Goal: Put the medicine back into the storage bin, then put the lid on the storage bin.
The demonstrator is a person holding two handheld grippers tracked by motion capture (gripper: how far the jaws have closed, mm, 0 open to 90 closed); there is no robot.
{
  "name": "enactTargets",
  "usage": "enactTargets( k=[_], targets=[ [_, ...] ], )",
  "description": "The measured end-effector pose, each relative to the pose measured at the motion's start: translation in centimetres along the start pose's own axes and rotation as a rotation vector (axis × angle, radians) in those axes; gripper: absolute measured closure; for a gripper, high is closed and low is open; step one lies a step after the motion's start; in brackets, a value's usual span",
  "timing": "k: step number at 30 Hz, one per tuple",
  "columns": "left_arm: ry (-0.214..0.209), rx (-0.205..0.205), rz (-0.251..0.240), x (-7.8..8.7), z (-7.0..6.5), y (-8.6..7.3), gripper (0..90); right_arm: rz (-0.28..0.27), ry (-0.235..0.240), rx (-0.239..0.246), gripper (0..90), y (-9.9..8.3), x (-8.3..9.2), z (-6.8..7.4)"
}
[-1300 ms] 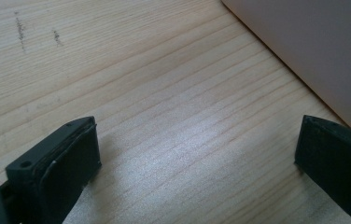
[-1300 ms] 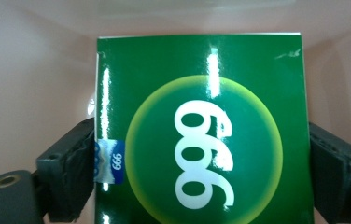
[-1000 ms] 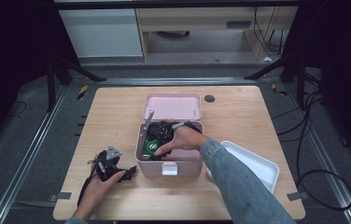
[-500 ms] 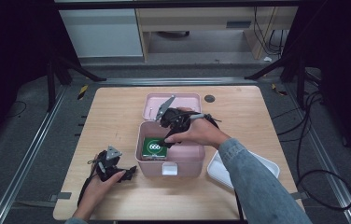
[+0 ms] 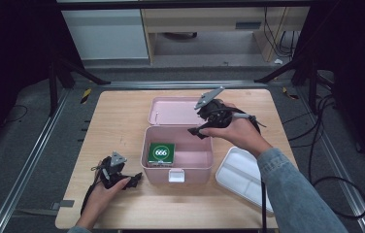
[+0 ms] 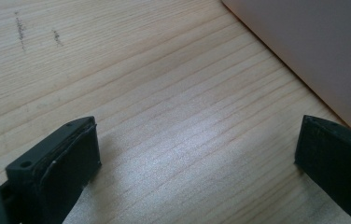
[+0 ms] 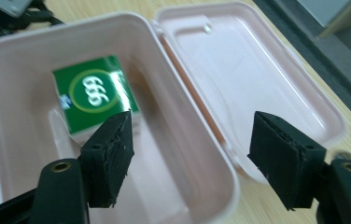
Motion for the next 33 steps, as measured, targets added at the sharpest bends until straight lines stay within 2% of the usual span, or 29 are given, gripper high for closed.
enactTargets(
  k=[8,15,25,33],
  targets=[
    [0.000,0.000,0.001,0.0,0.0,0.0,0.0,-0.003,-0.062,-0.063,37.8,-2.7,3.0,-2.2],
    [0.000,0.003,0.000,0.0,0.0,0.0,0.0,0.046,-0.096,-0.107,42.6,-6.5,4.5,-3.4],
    [0.000,0.000,0.001,0.0,0.0,0.0,0.0,0.102,-0.115,-0.155,47.4,-11.3,5.1,-3.8],
    [0.001,0.001,0.000,0.0,0.0,0.0,0.0,0.152,-0.100,-0.195,53.4,-15.1,5.4,-3.2]
  ],
)
Point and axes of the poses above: each handheld gripper's, and its own axes: x roughly backward along the jaws, y roughly out of its top, z roughly to its left, the point moved 9 cm from there along -x, roughly forward along the jaws, and after that the axes turned 5 degrees about -x, right-handed, at the moved point
